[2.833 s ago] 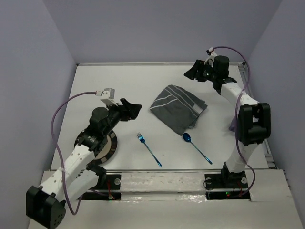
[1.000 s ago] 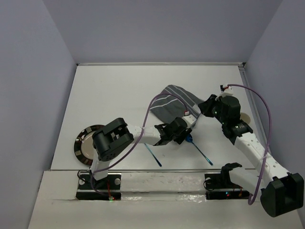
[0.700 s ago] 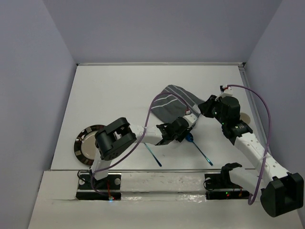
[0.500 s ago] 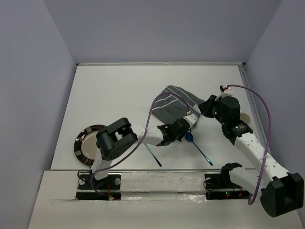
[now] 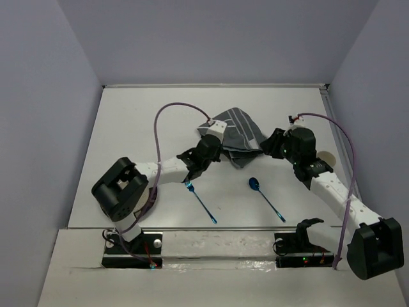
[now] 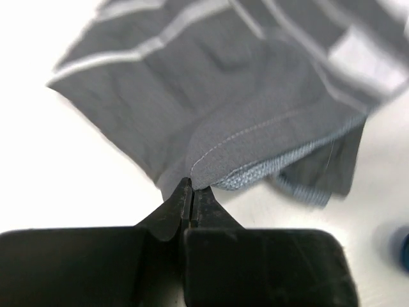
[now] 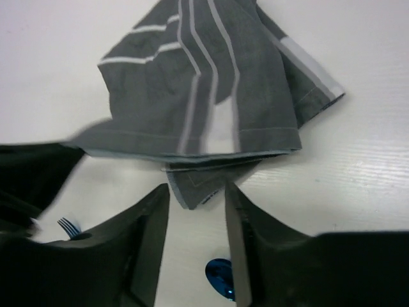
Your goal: Set the dinner table for one person
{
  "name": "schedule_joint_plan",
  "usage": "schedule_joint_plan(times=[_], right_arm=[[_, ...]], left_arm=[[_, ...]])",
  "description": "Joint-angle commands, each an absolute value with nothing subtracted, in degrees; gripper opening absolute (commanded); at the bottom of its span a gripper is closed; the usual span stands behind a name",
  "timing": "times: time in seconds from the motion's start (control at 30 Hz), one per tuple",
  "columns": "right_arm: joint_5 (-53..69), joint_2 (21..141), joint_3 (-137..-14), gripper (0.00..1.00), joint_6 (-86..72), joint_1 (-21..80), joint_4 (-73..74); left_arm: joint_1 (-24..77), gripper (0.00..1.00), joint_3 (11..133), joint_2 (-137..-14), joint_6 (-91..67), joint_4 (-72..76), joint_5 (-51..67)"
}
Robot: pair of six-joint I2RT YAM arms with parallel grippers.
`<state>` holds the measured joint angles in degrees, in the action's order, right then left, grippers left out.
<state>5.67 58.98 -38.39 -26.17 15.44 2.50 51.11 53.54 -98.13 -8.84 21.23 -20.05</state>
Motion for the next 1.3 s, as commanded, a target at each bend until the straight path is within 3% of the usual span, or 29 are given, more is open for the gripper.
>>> schedule_joint_plan(times=[0.0,0.2,0.73,0.8,0.9,0.97,1.23,1.27], right_arm=[[7.39,63.71,-39.37,0.49,-24.61,15.82,0.7],[6.59,73.37,-42.27,0.63,-24.34,16.44,1.32],[0.28,98.87,-55.53,0.63,-24.18,21.62,-1.84],[-1.84,101.67,-57.91,0.39,-21.99,21.62,-2.28],[-4.04,103.18,-62.48,0.14,-18.83,21.62,-2.9],[-6.41,104.41,-67.12,0.03,-16.54,21.62,-2.9],[-3.27,111.26,-95.23,0.0,-5.54,21.62,6.55],[-2.56,112.92,-99.54,0.08,-5.02,21.62,6.59]], left_arm=[[45.28,0.0,51.33,-91.5,-16.51,29.79,-16.44],[36.93,0.0,50.01,-86.84,-21.87,33.04,-11.96],[31.82,0.0,52.3,-83.33,-23.29,35.77,-6.33],[31.73,0.0,51.77,-82.01,-22.85,35.68,-6.76],[31.82,0.0,49.76,-79.11,-22.5,35.25,-7.99],[31.73,0.0,47.3,-76.39,-22.33,34.98,-10.01],[31.73,0.0,39.47,-66.64,-24.34,34.45,-15.81],[31.73,0.0,38.85,-66.62,-24.35,34.37,-16.08]])
